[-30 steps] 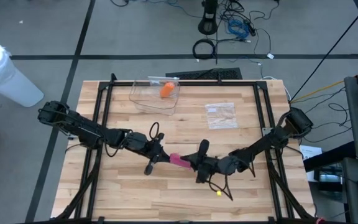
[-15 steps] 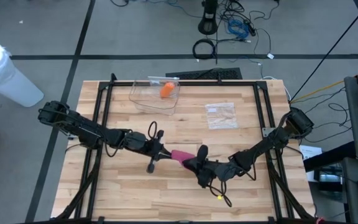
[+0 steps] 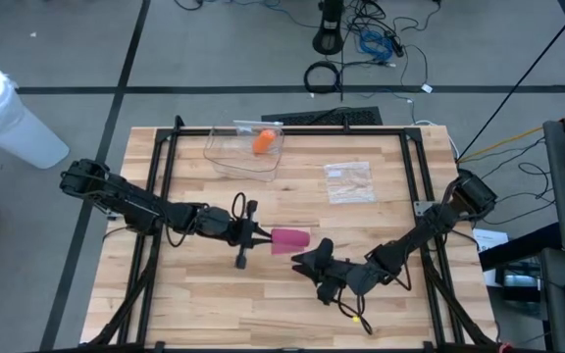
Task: Roll bandage
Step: Roll the pink bandage
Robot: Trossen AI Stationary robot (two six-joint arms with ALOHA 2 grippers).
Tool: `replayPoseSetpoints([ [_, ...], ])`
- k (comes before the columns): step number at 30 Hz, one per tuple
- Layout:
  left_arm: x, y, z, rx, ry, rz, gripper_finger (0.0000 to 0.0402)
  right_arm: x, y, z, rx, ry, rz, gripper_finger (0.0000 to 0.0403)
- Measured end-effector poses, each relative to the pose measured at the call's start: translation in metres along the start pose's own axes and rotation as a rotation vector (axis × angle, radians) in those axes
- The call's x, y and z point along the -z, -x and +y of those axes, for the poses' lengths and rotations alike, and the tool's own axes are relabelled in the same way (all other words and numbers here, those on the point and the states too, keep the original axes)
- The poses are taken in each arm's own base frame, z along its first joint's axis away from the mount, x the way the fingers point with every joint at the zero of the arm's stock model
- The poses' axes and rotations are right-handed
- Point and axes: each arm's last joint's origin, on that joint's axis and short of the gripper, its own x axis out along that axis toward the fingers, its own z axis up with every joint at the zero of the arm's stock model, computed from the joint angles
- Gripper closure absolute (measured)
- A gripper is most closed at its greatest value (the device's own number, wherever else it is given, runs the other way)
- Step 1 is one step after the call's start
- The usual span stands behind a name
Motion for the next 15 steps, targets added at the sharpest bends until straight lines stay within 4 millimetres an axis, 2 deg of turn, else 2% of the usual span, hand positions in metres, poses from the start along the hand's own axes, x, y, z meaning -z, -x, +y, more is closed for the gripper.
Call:
replayPoseSetpoints([
  [2, 0.0, 0.0, 0.0, 0.0, -0.006, 0.0, 0.0388, -0.001, 0.002, -0.001, 0.05, -0.021, 0.044, 0.0228],
  [6, 0.0, 0.0, 0.0, 0.0, -0.001, 0.0, 0.0388, -0.006, 0.009, -0.01, 0.226, -0.222, 0.151, 0.0242],
  [9, 0.0, 0.0, -0.001, 0.002, 0.006, -0.003, 0.0388, -0.007, 0.013, -0.015, 0.238, -0.346, 0.14, 0.0251],
  [11, -0.001, 0.0, -0.001, 0.001, 0.072, -0.009, 0.0388, -0.006, 0.016, -0.016, 0.21, -0.448, 0.115, 0.0256],
  [15, -0.001, 0.0, 0.0, 0.0, 0.336, -0.012, 0.0388, 0.008, 0.024, -0.013, 0.127, -0.608, 0.1, 0.0262],
])
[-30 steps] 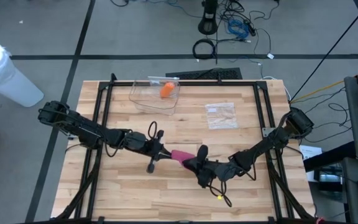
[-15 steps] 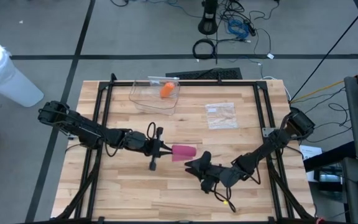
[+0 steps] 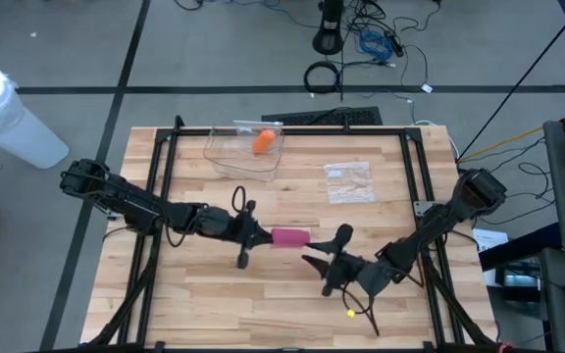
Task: Roll bandage
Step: Roll the pink bandage
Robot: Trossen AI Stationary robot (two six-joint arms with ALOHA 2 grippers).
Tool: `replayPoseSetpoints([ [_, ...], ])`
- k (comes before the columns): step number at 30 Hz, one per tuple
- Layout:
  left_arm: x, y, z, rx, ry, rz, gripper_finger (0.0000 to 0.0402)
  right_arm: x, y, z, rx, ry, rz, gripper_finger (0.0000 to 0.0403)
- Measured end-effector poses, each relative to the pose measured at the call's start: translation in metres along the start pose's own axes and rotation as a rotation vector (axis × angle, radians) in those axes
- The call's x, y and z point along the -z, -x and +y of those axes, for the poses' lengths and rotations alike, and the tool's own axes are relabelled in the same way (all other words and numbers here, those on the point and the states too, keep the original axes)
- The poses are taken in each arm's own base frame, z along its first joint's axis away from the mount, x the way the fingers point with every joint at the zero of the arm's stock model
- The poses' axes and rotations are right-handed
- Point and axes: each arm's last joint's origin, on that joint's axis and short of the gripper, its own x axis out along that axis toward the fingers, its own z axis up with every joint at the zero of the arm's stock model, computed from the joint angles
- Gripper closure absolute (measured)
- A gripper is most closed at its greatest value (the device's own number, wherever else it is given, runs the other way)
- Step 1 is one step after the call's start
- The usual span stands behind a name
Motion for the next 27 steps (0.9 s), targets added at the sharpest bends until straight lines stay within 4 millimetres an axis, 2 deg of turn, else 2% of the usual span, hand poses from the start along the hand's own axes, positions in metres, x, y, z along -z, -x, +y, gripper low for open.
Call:
replayPoseSetpoints([
  [3, 0.0, 0.0, -0.002, 0.032, 0.079, 0.004, 0.0388, 0.012, 0.008, -0.005, -0.032, -0.105, 0.01, 0.0264],
  [7, -0.001, 0.001, -0.008, 0.14, 0.006, -0.007, 0.0388, 0.026, 0.018, -0.001, -0.136, -0.22, 0.0, 0.0264],
  [11, -0.003, 0.001, -0.011, 0.254, -0.052, -0.019, 0.0388, 0.037, 0.025, 0.004, -0.146, -0.207, 0.025, 0.0264],
  [15, -0.003, 0.002, -0.014, 0.359, -0.057, -0.012, 0.0388, 0.033, 0.033, 0.007, -0.134, -0.159, -0.011, 0.0264],
  [21, -0.005, 0.003, -0.014, 0.373, -0.036, -0.032, 0.0388, 0.02, 0.042, 0.011, -0.136, -0.077, -0.116, 0.0264],
  [27, -0.009, 0.003, -0.015, 0.379, 0.019, -0.06, 0.0388, 0.015, 0.031, 0.025, -0.111, 0.03, -0.104, 0.0264],
])
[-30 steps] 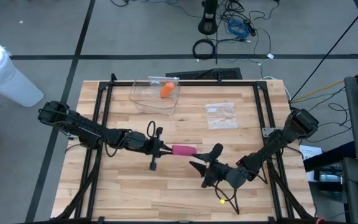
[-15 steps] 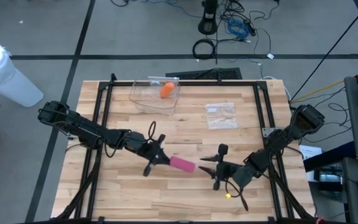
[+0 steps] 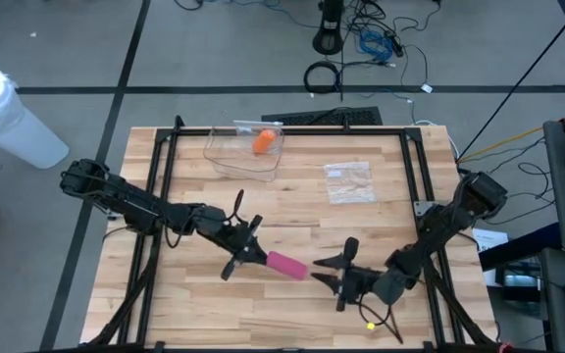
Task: Roll bandage
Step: Roll the pink bandage
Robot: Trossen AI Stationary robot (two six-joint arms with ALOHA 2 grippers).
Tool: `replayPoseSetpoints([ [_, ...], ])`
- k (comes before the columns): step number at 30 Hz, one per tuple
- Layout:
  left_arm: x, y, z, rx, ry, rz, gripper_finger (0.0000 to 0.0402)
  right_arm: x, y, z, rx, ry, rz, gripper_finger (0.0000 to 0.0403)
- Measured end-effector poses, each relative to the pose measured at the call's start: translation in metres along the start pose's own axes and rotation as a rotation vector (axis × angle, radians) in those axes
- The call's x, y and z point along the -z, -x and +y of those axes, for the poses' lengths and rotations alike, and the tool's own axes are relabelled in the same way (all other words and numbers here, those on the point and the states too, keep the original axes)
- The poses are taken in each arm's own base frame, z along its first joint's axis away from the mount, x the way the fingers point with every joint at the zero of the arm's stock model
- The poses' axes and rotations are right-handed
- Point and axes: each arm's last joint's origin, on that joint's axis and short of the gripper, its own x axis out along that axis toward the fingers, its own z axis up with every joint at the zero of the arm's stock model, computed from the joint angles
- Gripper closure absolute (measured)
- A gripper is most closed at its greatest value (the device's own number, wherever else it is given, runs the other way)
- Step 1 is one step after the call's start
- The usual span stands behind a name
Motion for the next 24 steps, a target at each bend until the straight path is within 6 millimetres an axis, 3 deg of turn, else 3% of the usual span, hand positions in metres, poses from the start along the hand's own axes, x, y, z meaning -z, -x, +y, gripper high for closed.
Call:
replayPoseSetpoints([
  [10, 0.0, 0.0, 0.001, -0.014, 0.052, 0.002, 0.0388, -0.021, -0.016, 0.011, 0.103, 0.169, 0.032, 0.0264],
  [24, -0.002, 0.0, 0.001, -0.034, 0.11, -0.027, 0.0388, -0.014, -0.034, 0.001, 0.129, 0.249, 0.082, 0.0274],
])
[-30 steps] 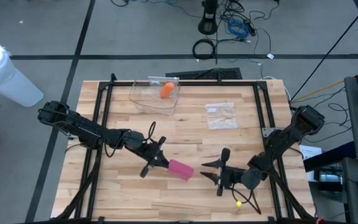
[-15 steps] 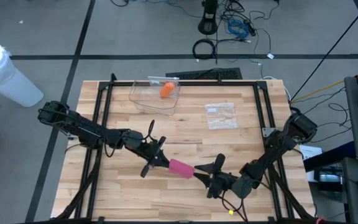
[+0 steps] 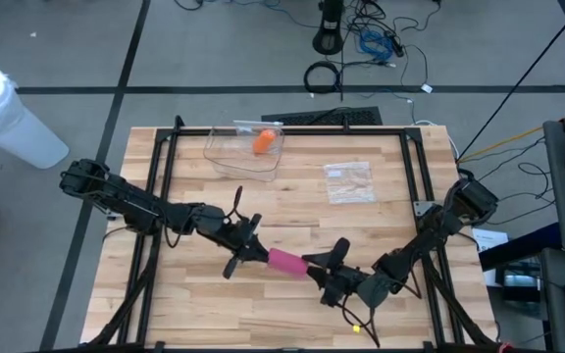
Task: Roll bandage
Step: Roll the pink bandage
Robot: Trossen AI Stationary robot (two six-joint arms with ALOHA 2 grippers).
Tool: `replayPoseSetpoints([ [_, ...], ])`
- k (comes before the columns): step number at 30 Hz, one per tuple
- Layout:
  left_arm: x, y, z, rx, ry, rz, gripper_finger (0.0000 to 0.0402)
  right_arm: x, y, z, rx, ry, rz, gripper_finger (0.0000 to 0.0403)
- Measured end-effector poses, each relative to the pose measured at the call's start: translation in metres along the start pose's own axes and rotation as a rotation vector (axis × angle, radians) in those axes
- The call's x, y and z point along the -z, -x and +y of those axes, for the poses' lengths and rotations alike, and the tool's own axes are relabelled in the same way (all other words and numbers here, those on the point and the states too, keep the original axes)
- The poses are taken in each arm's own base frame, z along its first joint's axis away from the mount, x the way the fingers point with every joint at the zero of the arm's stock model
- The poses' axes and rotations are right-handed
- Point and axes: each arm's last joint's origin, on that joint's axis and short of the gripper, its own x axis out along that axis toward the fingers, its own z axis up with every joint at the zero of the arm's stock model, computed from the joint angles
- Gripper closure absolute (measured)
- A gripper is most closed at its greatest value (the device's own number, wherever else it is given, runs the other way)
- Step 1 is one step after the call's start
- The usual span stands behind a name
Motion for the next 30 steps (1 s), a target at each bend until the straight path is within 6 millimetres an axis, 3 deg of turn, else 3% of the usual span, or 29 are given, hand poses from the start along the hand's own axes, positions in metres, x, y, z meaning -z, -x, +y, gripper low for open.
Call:
replayPoseSetpoints([
  [10, 0.0, 0.0, 0.002, -0.066, 0.021, -0.009, 0.0388, 0.002, -0.003, -0.002, 0.016, -0.061, 0.013, 0.039],
  [18, 0.001, -0.002, -0.007, -0.031, -0.143, -0.011, 0.0354, -0.002, -0.002, -0.008, -0.032, -0.34, -0.027, 0.0397],
  [30, -0.002, -0.002, -0.013, 0.008, -0.162, -0.051, 0.0345, -0.003, -0.006, -0.029, -0.159, -0.727, -0.029, 0.0399],
])
